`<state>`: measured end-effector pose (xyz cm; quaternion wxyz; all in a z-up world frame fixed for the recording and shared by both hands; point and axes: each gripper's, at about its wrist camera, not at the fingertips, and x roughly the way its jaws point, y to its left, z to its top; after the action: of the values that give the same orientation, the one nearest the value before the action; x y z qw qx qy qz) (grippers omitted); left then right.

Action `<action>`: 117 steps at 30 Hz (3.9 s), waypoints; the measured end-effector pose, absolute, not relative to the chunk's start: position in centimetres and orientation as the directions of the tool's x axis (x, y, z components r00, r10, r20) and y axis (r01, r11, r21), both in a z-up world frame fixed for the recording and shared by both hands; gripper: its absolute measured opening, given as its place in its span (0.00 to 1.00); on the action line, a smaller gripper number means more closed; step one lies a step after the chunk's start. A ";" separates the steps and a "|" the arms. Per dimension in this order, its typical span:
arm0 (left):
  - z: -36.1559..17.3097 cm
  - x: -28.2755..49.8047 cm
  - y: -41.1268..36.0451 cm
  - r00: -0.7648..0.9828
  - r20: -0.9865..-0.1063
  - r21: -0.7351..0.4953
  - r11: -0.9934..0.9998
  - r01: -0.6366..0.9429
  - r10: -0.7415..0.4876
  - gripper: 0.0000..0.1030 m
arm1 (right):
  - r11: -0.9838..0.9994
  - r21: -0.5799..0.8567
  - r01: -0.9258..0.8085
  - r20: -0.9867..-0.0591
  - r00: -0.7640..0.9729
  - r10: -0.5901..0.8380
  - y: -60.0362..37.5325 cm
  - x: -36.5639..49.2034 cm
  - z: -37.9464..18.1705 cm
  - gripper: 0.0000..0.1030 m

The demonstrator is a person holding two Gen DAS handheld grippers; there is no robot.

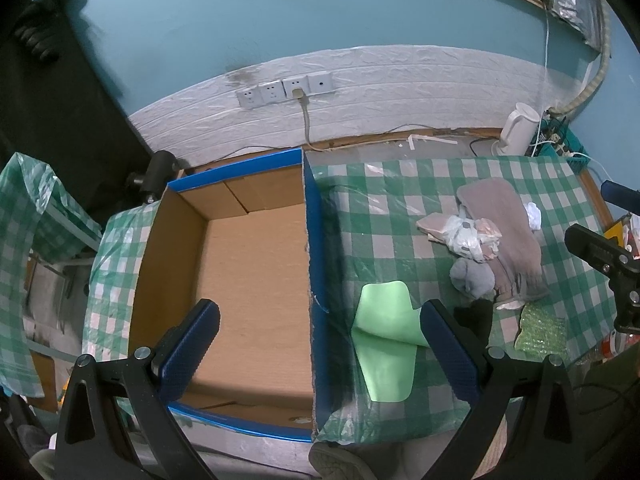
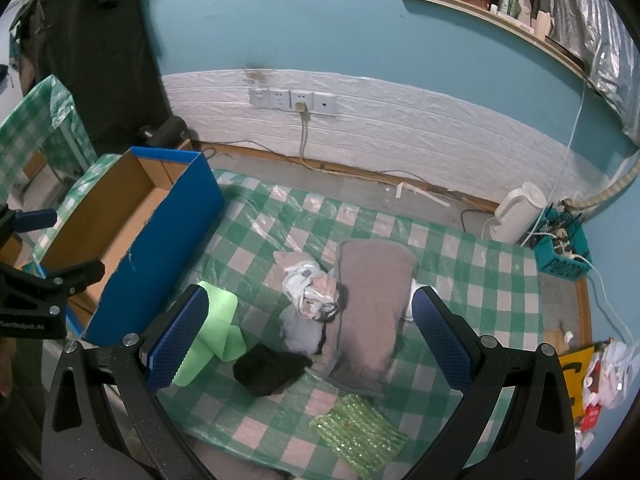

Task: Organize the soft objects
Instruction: 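Lower the right tool to the grey towel while the left tool lowers to the green cloth, then close the right gripper on the grey towel while the left gripper closes on the green cloth, then lift and carry the grey towel and green cloth over the cardboard box with both tools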

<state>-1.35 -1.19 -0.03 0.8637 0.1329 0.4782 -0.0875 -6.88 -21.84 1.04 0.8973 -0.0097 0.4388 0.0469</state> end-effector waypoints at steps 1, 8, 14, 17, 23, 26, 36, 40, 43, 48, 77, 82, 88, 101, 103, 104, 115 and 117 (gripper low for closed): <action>-0.2 -1.5 -1.3 0.527 -0.850 0.147 0.949 0.280 -0.023 0.98 | 0.995 0.023 -0.092 -0.788 0.611 0.075 -21.7 -6.8 1.0 0.98; -0.4 -1.5 -1.6 0.523 -0.852 0.149 0.948 0.281 -0.022 0.98 | 0.996 0.022 -0.092 -0.789 0.610 0.074 -22.2 -7.0 0.9 0.98; -0.7 -1.2 -2.2 0.512 -0.859 0.148 0.945 0.291 -0.023 0.98 | 0.997 0.018 -0.078 -0.796 0.602 0.061 -23.0 -7.0 -0.1 0.98; -1.4 -1.0 -2.8 0.497 -0.867 0.147 0.941 0.304 -0.025 0.98 | 0.998 0.021 -0.064 -0.807 0.588 0.055 -23.3 -6.8 -0.4 0.98; -3.0 -0.6 -4.3 0.447 -0.894 0.150 0.929 0.339 -0.018 0.98 | 0.998 0.045 -0.033 -0.827 0.559 0.055 -24.3 -6.4 -1.2 0.98; -4.0 -0.4 -4.9 0.422 -0.906 0.150 0.925 0.348 -0.012 0.98 | 0.999 0.039 -0.015 -0.835 0.548 0.041 -24.8 -6.2 -1.9 0.98; -7.3 0.1 -7.4 0.342 -0.940 0.144 0.915 0.377 0.007 0.98 | 0.998 0.046 0.049 -0.883 0.470 0.018 -26.7 -4.7 -5.2 0.98; -8.5 0.4 -8.3 0.312 -0.950 0.127 0.915 0.382 0.002 0.98 | 0.995 0.063 0.071 -0.896 0.443 0.026 -27.3 -4.2 -6.5 0.98; -9.5 0.6 -8.8 0.289 -0.957 0.117 0.915 0.385 0.001 0.98 | 0.993 0.073 0.091 -0.906 0.422 0.028 -27.9 -3.9 -7.5 0.98; -11.4 1.1 -9.9 0.255 -0.967 0.115 0.917 0.383 0.015 0.98 | 0.992 0.063 0.113 -0.926 0.378 0.016 -28.6 -3.4 -9.4 0.98; -18.5 3.0 -10.4 0.181 -0.978 0.166 0.910 0.381 0.103 0.95 | 0.998 0.021 0.059 -0.971 0.237 0.007 -28.4 -1.5 -17.3 0.89; -18.5 2.5 -10.7 0.222 -0.967 0.203 0.901 0.382 0.123 0.82 | 0.998 0.044 0.034 -0.973 0.227 0.035 -27.9 -1.5 -17.8 0.60; -18.5 1.9 -10.8 0.267 -0.954 0.237 0.894 0.380 0.139 0.53 | 0.999 0.044 -0.007 -0.972 0.229 0.044 -27.2 -1.9 -17.2 0.32; -16.6 1.2 -10.6 0.252 -0.966 0.149 0.918 0.367 0.056 0.12 | 0.999 0.044 -0.029 -0.951 0.305 0.051 -26.6 -3.0 -12.9 0.25; -15.2 0.8 -10.0 0.272 -0.961 0.152 0.919 0.363 0.052 0.12 | 0.999 0.042 -0.029 -0.945 0.322 0.049 -26.6 -3.1 -12.1 0.25; -14.6 0.7 -9.8 0.281 -0.958 0.153 0.919 0.363 0.049 0.12 | 0.999 0.042 -0.027 -0.943 0.329 0.049 -26.6 -3.2 -11.7 0.25; -9.7 0.0 -9.1 0.379 -0.925 0.180 0.914 0.362 0.032 0.12 | 0.999 0.003 -0.047 -0.927 0.375 0.021 -26.7 -3.2 -8.7 0.25; -9.1 0.0 -9.1 0.391 -0.920 0.183 0.916 0.357 0.031 0.12 | 0.999 0.001 -0.053 -0.924 0.382 0.021 -26.5 -3.5 -8.3 0.25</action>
<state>0.02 -9.07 -9.12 0.8147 0.1787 0.5426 -0.0999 -3.51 -26.54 -8.29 0.8310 -0.0144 0.5556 0.0222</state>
